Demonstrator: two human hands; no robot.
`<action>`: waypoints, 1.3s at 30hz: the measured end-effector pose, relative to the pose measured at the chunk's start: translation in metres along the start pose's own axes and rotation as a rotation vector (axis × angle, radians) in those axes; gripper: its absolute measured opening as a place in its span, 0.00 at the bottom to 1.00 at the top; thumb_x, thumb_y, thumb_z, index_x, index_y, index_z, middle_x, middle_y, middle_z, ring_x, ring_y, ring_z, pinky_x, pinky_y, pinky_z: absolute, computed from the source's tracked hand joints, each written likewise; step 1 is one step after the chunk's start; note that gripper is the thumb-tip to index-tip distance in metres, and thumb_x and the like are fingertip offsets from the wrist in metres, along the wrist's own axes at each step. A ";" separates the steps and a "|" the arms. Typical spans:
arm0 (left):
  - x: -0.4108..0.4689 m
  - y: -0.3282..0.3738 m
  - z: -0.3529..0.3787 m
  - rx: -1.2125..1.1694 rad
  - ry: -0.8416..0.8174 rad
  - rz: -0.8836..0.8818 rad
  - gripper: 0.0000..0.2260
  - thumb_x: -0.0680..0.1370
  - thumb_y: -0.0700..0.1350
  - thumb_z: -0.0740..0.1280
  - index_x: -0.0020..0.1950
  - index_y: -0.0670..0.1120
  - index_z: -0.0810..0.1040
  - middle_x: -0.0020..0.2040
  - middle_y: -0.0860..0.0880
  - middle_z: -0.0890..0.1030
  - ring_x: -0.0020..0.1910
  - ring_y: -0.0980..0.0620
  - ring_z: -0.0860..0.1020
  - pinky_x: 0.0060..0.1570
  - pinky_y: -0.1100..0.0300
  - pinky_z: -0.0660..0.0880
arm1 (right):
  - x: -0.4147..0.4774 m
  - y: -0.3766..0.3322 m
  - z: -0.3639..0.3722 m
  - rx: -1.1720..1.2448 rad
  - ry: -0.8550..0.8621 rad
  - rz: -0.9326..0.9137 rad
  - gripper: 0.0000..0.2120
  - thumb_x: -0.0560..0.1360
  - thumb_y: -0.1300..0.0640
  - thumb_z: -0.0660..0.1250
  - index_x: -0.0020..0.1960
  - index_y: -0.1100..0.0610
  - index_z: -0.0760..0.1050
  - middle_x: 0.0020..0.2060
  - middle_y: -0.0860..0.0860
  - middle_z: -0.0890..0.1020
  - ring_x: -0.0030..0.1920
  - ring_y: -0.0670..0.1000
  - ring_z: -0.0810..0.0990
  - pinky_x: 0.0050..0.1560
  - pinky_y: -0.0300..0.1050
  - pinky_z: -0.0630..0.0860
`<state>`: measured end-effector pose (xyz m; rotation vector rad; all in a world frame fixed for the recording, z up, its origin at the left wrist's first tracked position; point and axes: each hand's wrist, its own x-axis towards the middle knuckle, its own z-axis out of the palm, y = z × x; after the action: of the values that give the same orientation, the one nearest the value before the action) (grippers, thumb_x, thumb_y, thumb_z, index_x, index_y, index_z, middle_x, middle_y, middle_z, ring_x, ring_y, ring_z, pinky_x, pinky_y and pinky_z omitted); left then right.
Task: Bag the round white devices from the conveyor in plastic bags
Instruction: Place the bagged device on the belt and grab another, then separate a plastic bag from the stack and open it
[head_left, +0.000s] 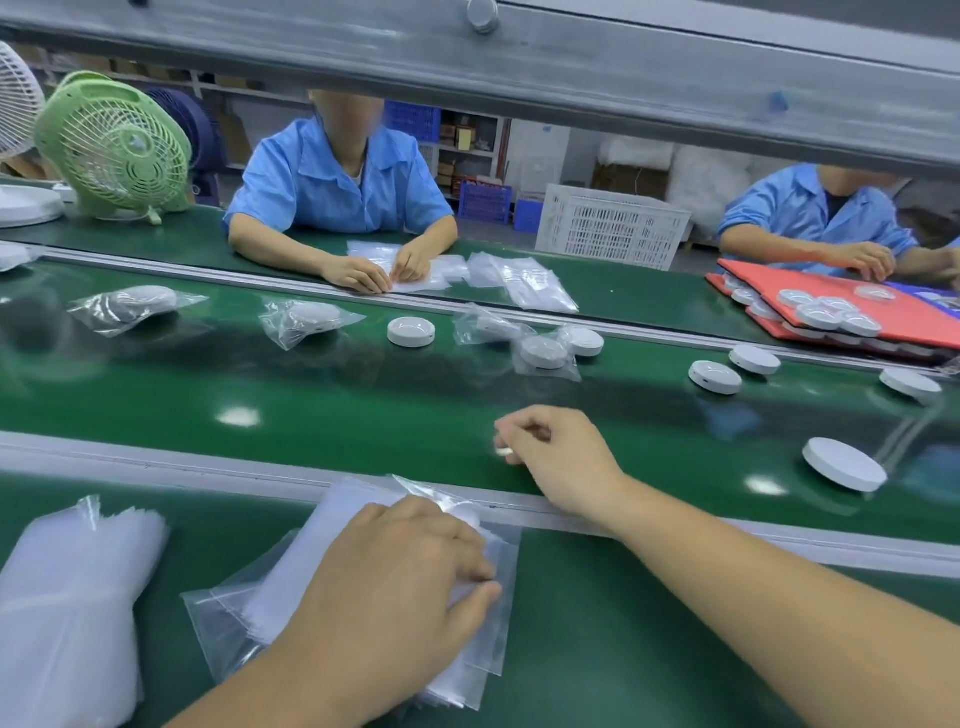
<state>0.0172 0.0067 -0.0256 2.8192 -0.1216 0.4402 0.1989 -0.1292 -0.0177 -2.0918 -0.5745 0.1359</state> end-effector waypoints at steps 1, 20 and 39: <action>0.000 0.001 -0.002 0.007 -0.013 0.000 0.14 0.74 0.66 0.59 0.46 0.67 0.84 0.47 0.70 0.80 0.50 0.64 0.77 0.48 0.62 0.74 | -0.017 0.002 -0.006 -0.013 0.012 -0.042 0.05 0.80 0.51 0.70 0.47 0.44 0.83 0.42 0.38 0.86 0.43 0.40 0.84 0.45 0.33 0.76; -0.004 0.000 0.000 -0.053 -0.030 -0.011 0.12 0.75 0.64 0.61 0.47 0.67 0.84 0.51 0.75 0.76 0.57 0.70 0.69 0.55 0.65 0.65 | -0.087 0.048 -0.076 -0.351 0.370 -0.223 0.26 0.78 0.40 0.55 0.27 0.52 0.57 0.27 0.46 0.67 0.30 0.48 0.68 0.33 0.47 0.67; 0.005 -0.002 -0.004 -0.329 0.205 -0.123 0.11 0.72 0.63 0.62 0.42 0.65 0.85 0.48 0.78 0.77 0.53 0.72 0.76 0.53 0.72 0.71 | -0.087 0.052 -0.128 -0.732 0.087 -0.413 0.15 0.83 0.48 0.64 0.68 0.37 0.75 0.60 0.36 0.76 0.58 0.41 0.78 0.62 0.39 0.73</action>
<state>0.0209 0.0094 -0.0213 2.4284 0.0207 0.6157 0.1803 -0.2902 0.0008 -2.5893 -1.1078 -0.4664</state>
